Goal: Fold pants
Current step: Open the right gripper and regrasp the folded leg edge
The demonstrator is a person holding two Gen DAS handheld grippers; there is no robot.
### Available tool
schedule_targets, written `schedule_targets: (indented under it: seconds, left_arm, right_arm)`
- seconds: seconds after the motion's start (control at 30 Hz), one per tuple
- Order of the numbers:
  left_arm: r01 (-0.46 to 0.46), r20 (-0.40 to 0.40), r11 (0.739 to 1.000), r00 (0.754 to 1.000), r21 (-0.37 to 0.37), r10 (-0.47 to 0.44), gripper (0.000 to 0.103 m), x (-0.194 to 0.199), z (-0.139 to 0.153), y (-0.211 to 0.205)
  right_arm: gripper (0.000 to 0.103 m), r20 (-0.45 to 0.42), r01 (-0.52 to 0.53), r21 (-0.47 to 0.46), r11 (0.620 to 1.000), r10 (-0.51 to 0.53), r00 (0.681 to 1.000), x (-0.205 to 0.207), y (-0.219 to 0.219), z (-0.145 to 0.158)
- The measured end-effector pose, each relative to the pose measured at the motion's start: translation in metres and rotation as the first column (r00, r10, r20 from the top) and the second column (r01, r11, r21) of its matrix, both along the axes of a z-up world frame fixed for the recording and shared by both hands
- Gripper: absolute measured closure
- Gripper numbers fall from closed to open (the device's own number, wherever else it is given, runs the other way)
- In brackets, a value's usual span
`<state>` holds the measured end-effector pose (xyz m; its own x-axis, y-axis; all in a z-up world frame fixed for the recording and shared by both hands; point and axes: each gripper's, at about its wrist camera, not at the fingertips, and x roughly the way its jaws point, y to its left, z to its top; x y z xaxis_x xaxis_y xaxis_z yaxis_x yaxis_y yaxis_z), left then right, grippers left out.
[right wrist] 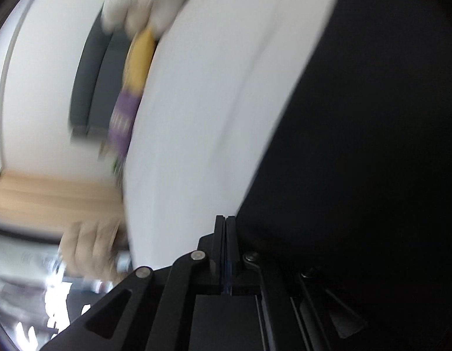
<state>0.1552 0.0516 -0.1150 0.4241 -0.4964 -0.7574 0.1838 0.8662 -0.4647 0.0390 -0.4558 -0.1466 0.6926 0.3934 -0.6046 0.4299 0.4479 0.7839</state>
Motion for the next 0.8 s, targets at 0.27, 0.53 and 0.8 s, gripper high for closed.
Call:
schedule_targets:
  seconds: [0.27, 0.53, 0.8]
  left_arm:
    - [-0.022, 0.02, 0.999, 1.0, 0.049, 0.021, 0.027, -0.013, 0.023, -0.014]
    - [0.205, 0.004, 0.977, 0.979, 0.056, -0.206, 0.027, -0.01, 0.025, -0.125]
    - [0.154, -0.051, 0.988, 0.987, -0.006, -0.154, 0.039, 0.002, -0.002, -0.101]
  right_arm:
    - [0.098, 0.098, -0.024, -0.061, 0.998, 0.03, 0.995, -0.054, -0.008, 0.071]
    - [0.099, 0.032, -0.482, 0.096, 0.871, 0.481, 0.876, -0.062, 0.168, 0.007]
    - [0.103, 0.018, -0.197, 0.037, 0.98, 0.197, 0.98, -0.043, 0.011, 0.002]
